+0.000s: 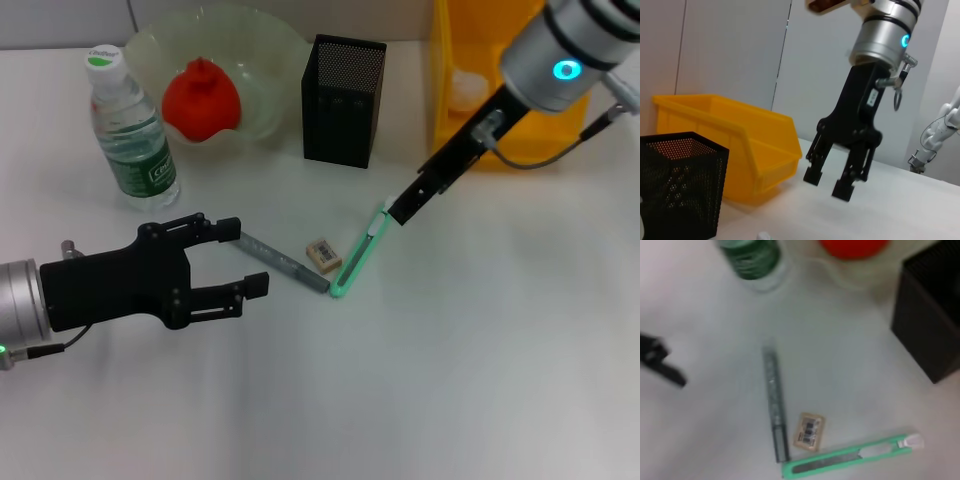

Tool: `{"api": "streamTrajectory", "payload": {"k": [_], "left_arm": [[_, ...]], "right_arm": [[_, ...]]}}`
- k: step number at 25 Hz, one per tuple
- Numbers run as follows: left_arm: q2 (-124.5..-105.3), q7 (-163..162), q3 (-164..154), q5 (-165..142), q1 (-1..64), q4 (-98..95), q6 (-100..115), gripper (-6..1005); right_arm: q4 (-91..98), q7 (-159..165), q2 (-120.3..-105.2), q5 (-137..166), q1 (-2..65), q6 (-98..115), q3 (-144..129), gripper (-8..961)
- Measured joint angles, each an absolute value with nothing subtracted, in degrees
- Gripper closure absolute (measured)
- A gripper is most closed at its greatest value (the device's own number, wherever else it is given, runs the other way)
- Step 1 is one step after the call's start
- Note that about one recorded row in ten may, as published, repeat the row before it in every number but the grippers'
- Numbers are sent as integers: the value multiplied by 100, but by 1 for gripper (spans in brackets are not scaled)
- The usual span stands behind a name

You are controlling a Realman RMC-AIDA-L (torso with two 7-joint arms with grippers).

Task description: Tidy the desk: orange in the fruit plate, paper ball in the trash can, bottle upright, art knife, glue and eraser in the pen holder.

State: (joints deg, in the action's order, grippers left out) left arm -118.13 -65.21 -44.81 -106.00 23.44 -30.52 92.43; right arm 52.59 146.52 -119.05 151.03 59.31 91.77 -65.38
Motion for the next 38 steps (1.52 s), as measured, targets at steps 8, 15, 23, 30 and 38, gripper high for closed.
{"api": "streamTrajectory", "payload": {"k": [8,15,23,30,38], "left_arm": [[-11839,-6426,-4483,-10600,2357,-3049,9237,188],[-11845,-6329,-4483,-10579,2388,-2926,9236,189],[-11839,-6301,-4480,-10561,2411,-2900,9218,189],[-11839,-6288,-4468,-10555,2425,-2898,9219,188],[-11845,-6230,-4481,-10546,2433,-2835,9231,188]], "right_arm": [[3756,15410,-11924,15265,6684,8269,-6772,199],[3226,15776,-11958,15219,6730,7354,-7127,199],[2901,15862,-11974,15068,6764,6971,-7136,199],[2742,15868,-11985,15048,6780,6900,-7142,198],[2560,15870,-11988,14923,6784,6651,-7155,198]]}}
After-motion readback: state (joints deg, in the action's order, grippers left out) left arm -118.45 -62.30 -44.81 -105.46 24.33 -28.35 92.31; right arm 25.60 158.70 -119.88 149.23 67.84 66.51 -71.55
